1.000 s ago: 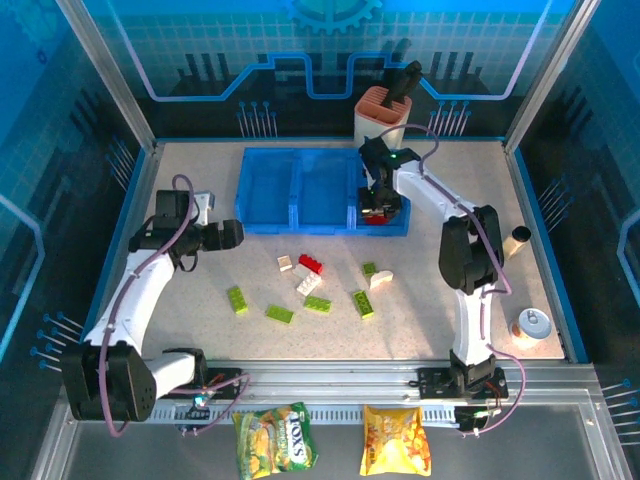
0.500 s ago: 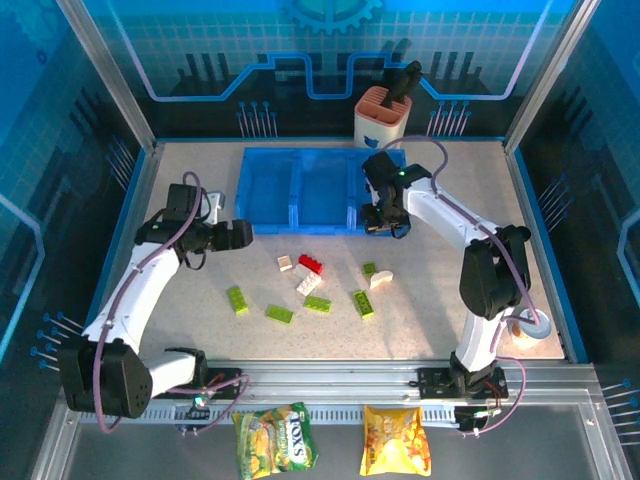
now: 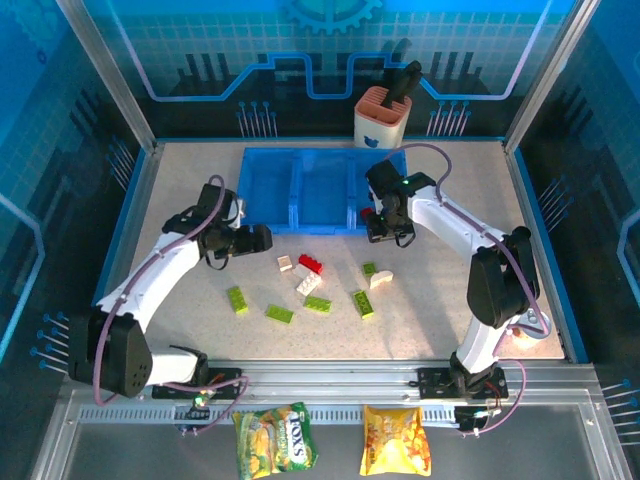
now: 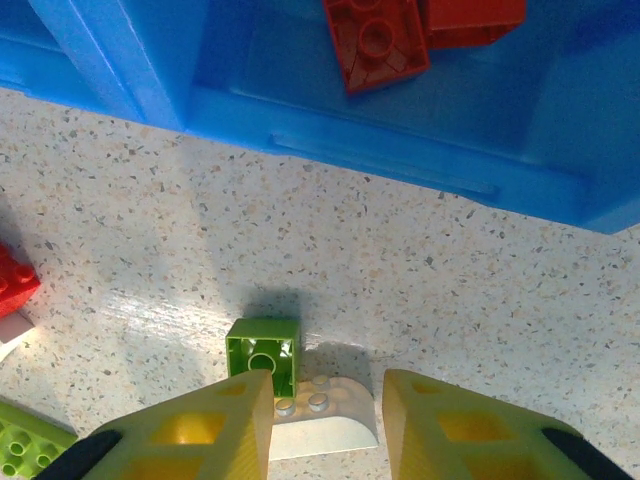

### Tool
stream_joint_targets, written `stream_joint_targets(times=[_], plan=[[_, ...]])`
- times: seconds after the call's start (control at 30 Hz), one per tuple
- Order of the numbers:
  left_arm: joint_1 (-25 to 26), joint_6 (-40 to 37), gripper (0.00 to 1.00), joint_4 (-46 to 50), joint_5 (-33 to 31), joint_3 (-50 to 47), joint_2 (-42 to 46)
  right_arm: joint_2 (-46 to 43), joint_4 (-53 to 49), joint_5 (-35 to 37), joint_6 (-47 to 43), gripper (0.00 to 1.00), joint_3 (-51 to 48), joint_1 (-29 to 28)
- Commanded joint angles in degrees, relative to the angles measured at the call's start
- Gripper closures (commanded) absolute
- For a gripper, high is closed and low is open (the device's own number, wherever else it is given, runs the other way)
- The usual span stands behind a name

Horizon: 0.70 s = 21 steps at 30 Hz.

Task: Sort the legos into containers by color
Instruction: Pick up the lego from the center of the table.

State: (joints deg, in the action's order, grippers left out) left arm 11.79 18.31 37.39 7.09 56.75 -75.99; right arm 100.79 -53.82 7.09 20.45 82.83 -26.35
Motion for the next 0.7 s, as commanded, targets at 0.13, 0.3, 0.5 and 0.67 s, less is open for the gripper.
stream_joint_targets(times=[0.13,0.3,0.5,0.67], plan=[[4.2,6.6,0.24,-2.2,-2.3,1.8,-6.1,-3.0,0.0,0.6,-0.7,0.65,-2.3,-0.7],[7.2,10.4,0.29,-2.2,-5.6,4.0,-10.2,-3.5,0.5,0.5,0.0,0.66,-4.0,-0.8],[9.9,13.6,0.32,-2.0,-8.9,6.5,-14.6,-4.4,0.2,1.4,-0.1,0.66,-4.6,-0.8],[12.1,16.1,0.38,-2.1,-10.4,8.0,-17.2,-5.3,0.1,1.6,-0.2,0.66,-5.1,-0.5]])
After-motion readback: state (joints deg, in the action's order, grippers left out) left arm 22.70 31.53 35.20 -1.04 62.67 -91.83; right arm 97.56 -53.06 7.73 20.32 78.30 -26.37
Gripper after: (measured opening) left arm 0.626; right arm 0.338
